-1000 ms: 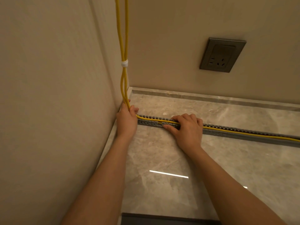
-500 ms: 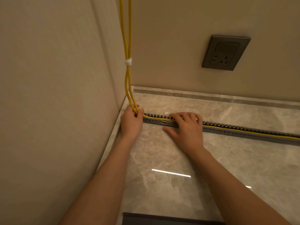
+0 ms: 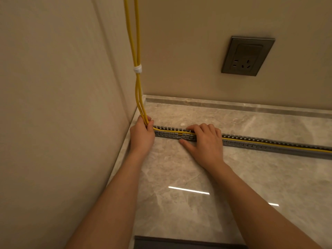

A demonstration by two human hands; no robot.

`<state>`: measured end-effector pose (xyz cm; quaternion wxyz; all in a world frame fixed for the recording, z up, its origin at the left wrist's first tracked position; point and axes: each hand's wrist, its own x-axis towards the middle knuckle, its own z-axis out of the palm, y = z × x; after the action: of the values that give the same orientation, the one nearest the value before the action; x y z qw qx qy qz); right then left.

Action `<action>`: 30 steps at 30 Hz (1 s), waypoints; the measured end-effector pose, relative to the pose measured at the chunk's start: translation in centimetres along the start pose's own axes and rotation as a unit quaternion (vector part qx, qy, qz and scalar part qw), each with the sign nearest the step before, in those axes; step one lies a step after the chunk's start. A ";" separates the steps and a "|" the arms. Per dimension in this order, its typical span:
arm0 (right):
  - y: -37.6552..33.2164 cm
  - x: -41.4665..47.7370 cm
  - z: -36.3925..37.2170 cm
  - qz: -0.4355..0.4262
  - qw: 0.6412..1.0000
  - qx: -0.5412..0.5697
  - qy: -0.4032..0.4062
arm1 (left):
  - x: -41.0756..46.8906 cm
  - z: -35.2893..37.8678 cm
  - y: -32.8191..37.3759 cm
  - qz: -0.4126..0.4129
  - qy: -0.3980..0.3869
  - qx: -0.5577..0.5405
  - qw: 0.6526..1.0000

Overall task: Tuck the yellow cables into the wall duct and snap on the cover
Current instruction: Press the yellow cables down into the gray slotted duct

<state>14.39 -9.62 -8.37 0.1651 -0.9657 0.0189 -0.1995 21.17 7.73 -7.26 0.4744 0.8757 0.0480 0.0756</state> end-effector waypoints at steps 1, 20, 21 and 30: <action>0.0 0.0 0.0 -0.001 1.000 -0.002 -0.002 | 0.0 0.0 0.0 0.000 0.002 -0.001 1.000; -0.2 0.0 0.1 0.002 1.000 -0.019 0.002 | -0.4 -0.5 0.2 0.053 0.067 0.071 0.994; -0.2 0.0 0.1 0.001 1.000 -0.016 0.003 | -0.3 -0.5 0.2 0.053 0.068 0.073 0.994; -0.2 0.0 0.1 -0.001 1.000 -0.026 0.002 | -0.5 0.3 0.5 0.017 0.078 0.060 0.995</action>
<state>14.43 -9.38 -8.42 0.1395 -0.9694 0.0232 -0.2008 20.74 7.16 -7.05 0.4147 0.8947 0.0740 0.1487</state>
